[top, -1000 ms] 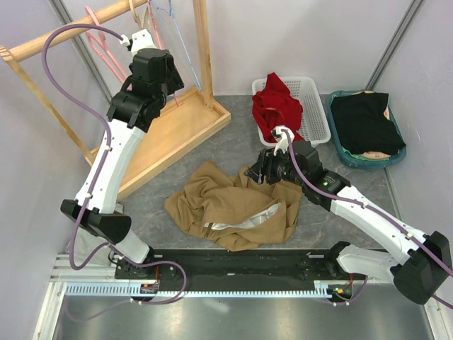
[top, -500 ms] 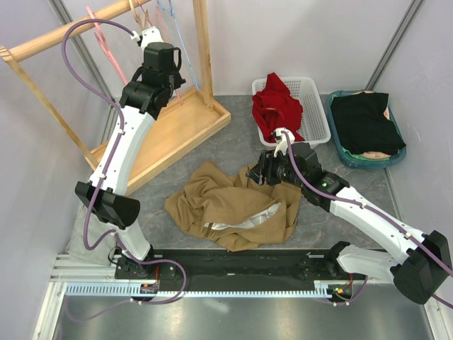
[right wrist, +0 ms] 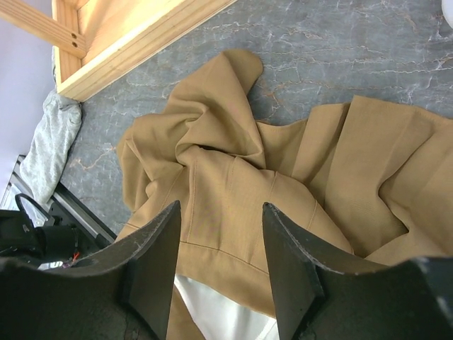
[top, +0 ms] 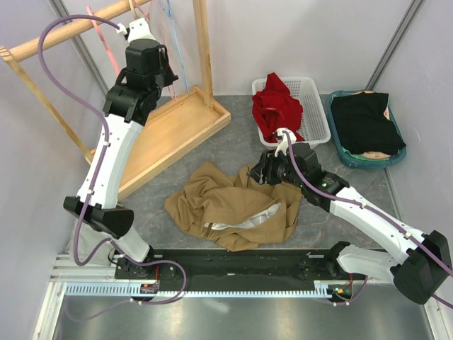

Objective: Place the skirt on the hanger

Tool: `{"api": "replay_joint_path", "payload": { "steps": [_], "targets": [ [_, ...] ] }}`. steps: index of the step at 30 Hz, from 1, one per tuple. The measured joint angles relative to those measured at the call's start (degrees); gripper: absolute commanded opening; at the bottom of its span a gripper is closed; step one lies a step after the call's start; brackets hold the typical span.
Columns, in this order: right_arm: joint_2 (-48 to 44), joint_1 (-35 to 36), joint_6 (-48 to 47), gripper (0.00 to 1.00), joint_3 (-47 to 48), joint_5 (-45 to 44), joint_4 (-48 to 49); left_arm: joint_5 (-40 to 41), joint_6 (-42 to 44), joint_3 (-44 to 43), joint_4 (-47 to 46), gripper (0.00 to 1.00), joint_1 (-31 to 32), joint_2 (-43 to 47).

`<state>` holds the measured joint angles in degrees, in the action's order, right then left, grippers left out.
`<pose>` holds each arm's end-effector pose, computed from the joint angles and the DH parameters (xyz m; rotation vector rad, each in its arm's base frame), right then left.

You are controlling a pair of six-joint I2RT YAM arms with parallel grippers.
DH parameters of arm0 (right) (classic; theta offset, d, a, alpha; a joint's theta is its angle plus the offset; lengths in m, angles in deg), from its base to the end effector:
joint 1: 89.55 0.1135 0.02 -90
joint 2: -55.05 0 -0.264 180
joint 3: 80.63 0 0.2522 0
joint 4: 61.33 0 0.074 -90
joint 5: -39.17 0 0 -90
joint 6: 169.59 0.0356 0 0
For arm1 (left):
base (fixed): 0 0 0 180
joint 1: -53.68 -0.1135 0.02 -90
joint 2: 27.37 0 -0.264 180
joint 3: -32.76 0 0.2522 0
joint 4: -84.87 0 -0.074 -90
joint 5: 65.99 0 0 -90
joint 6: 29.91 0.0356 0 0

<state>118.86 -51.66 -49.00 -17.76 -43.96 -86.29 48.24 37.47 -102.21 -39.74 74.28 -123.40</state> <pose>0.1978 0.1594 0.2985 -0.2156 2.1217 0.8565 0.3290 -0.1081 0.5044 -0.3224 1.8056 -0.1371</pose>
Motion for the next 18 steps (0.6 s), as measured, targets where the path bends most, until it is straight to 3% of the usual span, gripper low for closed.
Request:
{"api": "replay_joint_path", "payload": {
  "steps": [5, 8, 15, 18],
  "targets": [
    [-0.2, 0.0, 0.5, 0.58, 0.0, -0.5, -0.2, -1.1, 1.4, -0.2, 0.0, 0.02, 0.0, 3.4],
    [-0.9, 0.0, 0.8, 0.66, 0.0, -0.8, -0.9, -2.5, 2.0, 1.8, 0.4, 0.02, 0.0, 6.3],
    [-5.5, 0.0, -0.5, 0.95, 0.0, -1.9, -4.0, -8.3, 3.9, 11.8, 4.7, 0.02, 0.0, 17.5],
    [-7.1, 0.0, -2.0, 0.98, 0.3, -2.1, -5.6, -11.8, 4.9, 17.2, 6.9, 0.02, 0.0, 24.2]
  ]
}}
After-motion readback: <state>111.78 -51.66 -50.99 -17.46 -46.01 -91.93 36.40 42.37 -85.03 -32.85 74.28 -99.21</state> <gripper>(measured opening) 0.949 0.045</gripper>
